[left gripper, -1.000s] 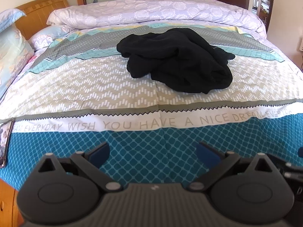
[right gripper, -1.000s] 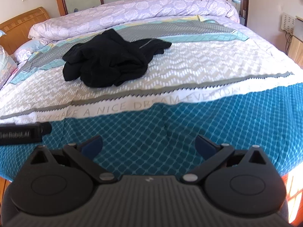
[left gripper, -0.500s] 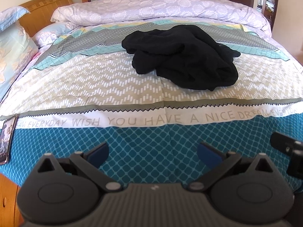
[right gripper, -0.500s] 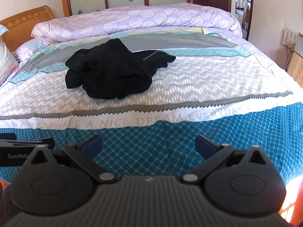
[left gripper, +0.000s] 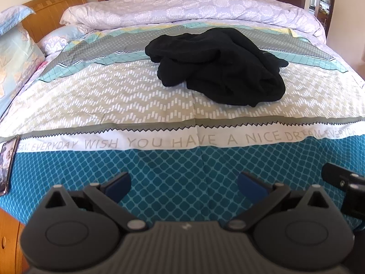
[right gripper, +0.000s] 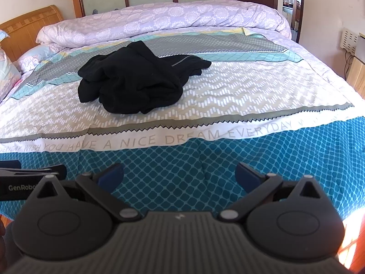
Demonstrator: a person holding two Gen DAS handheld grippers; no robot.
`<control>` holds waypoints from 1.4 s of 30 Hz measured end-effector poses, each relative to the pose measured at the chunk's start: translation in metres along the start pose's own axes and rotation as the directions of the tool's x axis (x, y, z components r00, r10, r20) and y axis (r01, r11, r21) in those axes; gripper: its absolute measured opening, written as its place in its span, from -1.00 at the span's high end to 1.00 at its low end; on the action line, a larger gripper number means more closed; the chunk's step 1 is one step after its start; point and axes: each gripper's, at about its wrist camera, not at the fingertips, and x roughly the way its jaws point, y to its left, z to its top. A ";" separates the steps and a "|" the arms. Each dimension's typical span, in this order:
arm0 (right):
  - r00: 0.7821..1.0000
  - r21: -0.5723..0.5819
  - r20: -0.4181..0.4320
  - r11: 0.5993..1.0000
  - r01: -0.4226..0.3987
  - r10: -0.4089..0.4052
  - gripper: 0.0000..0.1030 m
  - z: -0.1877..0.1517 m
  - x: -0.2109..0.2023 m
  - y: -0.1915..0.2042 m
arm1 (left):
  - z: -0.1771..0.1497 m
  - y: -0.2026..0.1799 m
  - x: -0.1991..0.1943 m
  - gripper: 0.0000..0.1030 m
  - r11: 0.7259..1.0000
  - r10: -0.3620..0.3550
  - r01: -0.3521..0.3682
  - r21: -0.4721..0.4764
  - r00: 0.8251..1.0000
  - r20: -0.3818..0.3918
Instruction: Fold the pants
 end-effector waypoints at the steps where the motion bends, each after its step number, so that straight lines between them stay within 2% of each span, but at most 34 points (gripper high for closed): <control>1: 1.000 -0.002 -0.001 1.000 0.001 -0.001 -1.00 0.000 0.000 0.000 | 0.000 0.000 0.000 -1.00 1.000 0.000 0.000 -0.002 1.000 -0.001; 17: 1.000 0.011 -0.024 1.000 -0.008 0.009 -1.00 -0.004 0.004 -0.001 | -0.001 0.009 0.008 -1.00 0.999 0.013 -0.014 -0.034 0.999 -0.039; 42: 0.997 0.031 -0.054 0.999 -0.045 0.047 -1.00 -0.007 0.014 -0.002 | -0.002 0.010 0.021 -1.00 0.999 0.029 -0.031 -0.032 0.997 -0.069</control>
